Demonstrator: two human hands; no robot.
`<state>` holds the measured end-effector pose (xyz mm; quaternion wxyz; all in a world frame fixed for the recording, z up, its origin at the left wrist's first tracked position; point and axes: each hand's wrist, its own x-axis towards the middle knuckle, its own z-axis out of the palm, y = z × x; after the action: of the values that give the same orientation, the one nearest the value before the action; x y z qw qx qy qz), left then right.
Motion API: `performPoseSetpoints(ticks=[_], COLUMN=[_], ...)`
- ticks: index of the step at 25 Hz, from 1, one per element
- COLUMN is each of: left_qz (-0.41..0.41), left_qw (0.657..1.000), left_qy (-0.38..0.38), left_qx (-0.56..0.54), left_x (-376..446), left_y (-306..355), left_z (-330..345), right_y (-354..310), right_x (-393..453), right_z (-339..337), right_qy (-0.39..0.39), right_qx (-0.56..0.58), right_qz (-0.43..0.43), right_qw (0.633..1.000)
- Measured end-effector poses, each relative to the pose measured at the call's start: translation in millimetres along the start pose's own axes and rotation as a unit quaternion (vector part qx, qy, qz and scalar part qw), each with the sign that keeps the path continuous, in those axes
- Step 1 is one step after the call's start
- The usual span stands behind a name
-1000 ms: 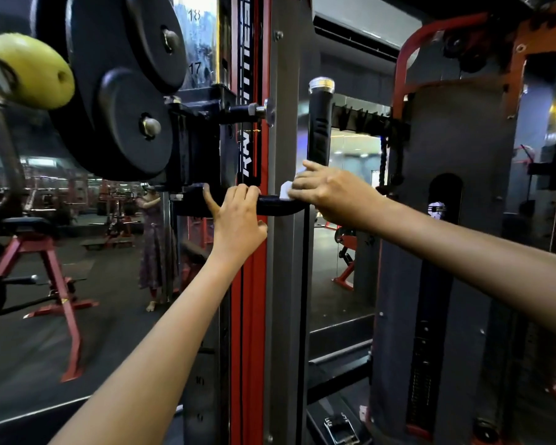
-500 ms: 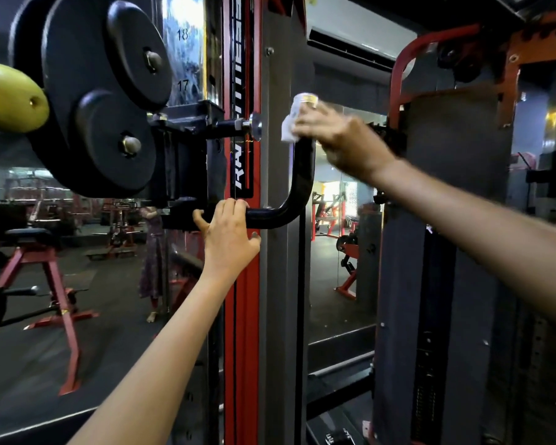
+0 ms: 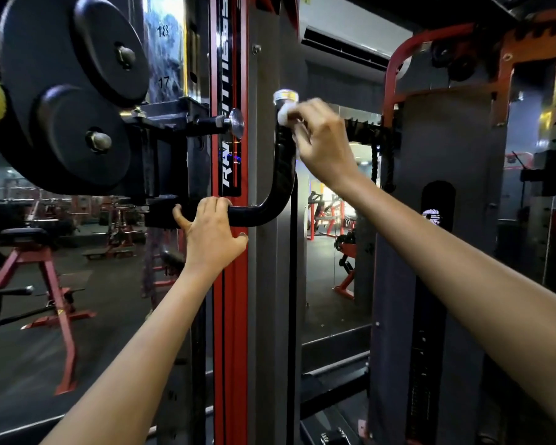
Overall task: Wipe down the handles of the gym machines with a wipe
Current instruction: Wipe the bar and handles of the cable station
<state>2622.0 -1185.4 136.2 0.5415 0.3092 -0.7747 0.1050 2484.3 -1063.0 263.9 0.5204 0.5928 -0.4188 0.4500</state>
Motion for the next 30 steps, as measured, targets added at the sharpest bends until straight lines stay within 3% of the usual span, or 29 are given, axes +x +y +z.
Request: performPoseSetpoints(ticks=[4,9,13,18,24,30], left_qz=[-0.019,-0.003,0.01,0.054,0.104,0.187], left_qw=[1.0,1.0,0.999,0.997,0.994,0.981], left_qy=[-0.009,0.01,0.033,0.034,0.013,0.011], left_qx=[0.016,0.014,0.005,0.037,0.03,0.039], left_x=[-1.3,-1.8,-2.0,-2.6,-1.8,8.9], left_y=[7.9,1.8,0.7,-3.0,-12.3,-29.6], left_z=[1.0,3.9,6.2,5.2,-3.9,-1.7], right_y=[-11.6,-1.2,-7.4,-15.0,-3.7,-21.9], right_x=[-30.6,32.5,-0.9,-27.7,25.2,-32.9], right_z=[-6.8,-2.9,5.7,-4.9,-8.8,-5.8], right_qy=[-0.081,-0.019,-0.015,-0.079,0.007,-0.034], right_qx=[0.032,-0.024,-0.019,0.03,-0.007,-0.024], right_qz=[-0.052,-0.021,-0.057,-0.055,0.019,-0.036], right_qw=[0.995,0.999,0.998,0.995,1.0,0.998])
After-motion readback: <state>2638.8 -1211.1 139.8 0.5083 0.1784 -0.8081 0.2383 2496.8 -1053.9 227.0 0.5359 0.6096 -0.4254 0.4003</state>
